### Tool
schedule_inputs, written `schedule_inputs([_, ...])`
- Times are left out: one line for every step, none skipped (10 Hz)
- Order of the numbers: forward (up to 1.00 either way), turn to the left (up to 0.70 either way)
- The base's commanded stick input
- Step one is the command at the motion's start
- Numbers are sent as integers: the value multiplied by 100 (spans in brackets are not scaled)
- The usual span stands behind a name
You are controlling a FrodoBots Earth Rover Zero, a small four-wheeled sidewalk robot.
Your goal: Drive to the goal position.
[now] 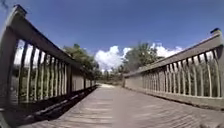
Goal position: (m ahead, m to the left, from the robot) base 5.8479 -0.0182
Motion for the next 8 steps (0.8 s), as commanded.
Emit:
schedule_inputs([44,2])
schedule_inputs([44,2])
schedule_inputs([44,2])
schedule_inputs([44,2])
schedule_inputs([44,2])
schedule_inputs([44,2])
schedule_inputs([44,2])
schedule_inputs([44,2])
